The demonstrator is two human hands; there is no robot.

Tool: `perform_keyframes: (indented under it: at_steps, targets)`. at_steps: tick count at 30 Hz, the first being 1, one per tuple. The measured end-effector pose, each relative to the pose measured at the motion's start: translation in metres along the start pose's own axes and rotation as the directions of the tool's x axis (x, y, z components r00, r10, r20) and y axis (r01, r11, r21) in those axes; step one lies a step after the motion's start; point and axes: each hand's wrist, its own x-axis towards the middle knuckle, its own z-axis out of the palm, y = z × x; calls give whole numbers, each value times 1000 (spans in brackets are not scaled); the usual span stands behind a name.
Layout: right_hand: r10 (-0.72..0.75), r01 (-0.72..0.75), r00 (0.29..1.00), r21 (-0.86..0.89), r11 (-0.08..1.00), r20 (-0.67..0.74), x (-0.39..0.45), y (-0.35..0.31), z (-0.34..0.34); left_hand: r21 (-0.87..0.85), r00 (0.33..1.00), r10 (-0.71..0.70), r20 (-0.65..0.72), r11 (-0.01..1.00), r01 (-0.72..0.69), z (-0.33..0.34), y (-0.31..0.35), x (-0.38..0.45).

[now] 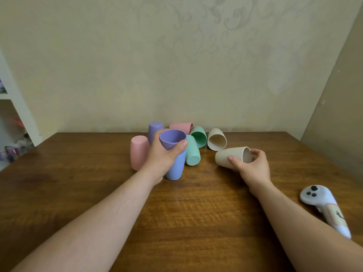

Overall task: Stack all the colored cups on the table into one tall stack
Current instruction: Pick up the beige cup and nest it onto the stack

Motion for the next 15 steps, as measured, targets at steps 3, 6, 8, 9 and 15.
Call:
perform_keyframes:
  at_steps: [3,6,8,9,15]
  targets:
    - [-41,37,997,51,998,71,2,-18,1,44,1000,14,-10,999,-14,-2,-9,-2]
    - [-129,132,971,-1,991,201,-2,-28,12,59,1000,-10,-6,998,10,-3,-23,-6]
    - [-135,149,963,-41,988,231,-5,-26,22,54,1000,-21,-9,998,22,-2,-27,-10]
    - [-120,132,967,-41,990,225,-7,-24,26,49,1000,-23,-17,999,23,-1,-29,-11]
    - [-32,21,988,73,997,153,-16,-39,43,36,995,-17,-94,999,21,5,-32,-14]
